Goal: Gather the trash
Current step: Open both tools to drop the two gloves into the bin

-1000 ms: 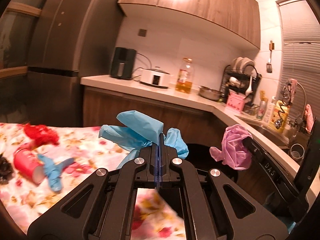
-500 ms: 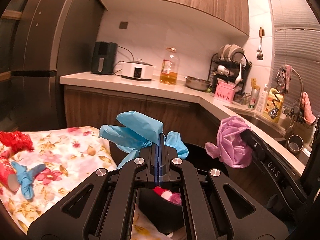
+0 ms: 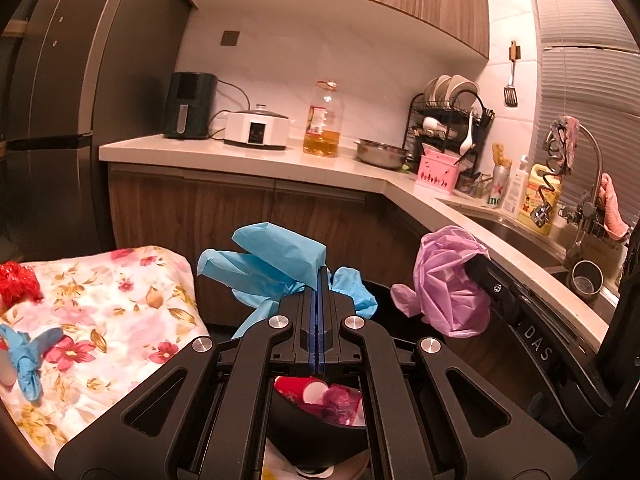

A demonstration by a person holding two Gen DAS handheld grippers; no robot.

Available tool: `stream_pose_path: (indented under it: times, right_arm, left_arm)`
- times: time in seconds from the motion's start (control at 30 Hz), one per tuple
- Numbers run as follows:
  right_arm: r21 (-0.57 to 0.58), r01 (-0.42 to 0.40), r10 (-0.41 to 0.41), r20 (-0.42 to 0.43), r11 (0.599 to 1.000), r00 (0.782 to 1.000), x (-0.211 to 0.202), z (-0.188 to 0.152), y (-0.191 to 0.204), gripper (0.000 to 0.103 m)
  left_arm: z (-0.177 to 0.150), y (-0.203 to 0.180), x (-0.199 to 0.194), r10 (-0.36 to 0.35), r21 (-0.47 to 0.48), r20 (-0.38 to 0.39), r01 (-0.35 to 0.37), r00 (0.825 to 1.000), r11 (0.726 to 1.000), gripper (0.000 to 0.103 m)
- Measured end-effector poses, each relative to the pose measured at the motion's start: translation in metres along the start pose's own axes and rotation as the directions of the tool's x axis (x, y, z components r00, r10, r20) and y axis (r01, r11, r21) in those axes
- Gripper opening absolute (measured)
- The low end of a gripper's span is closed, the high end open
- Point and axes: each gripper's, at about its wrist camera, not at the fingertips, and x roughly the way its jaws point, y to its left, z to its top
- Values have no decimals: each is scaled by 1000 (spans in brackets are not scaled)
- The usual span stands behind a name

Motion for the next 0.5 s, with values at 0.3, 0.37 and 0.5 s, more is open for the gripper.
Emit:
stream_pose_path:
  times: [0.3, 0.37, 0.5]
  right_arm:
    - [5, -7, 7, -27, 1000, 1000, 11, -2, -5, 9]
    - [13, -4, 5, -35, 1000, 999, 14, -2, -8, 13]
    - [26, 1, 0, -37, 1000, 999, 16, -3, -13, 26]
  left_arm:
    - [-4, -2, 14, -23, 4, -26, 23, 999, 1000, 0]
    - [-6, -1, 17, -29, -1, -37, 29, 999, 1000, 0]
    - [-9, 2, 23, -36, -10, -58, 36, 998, 999, 0]
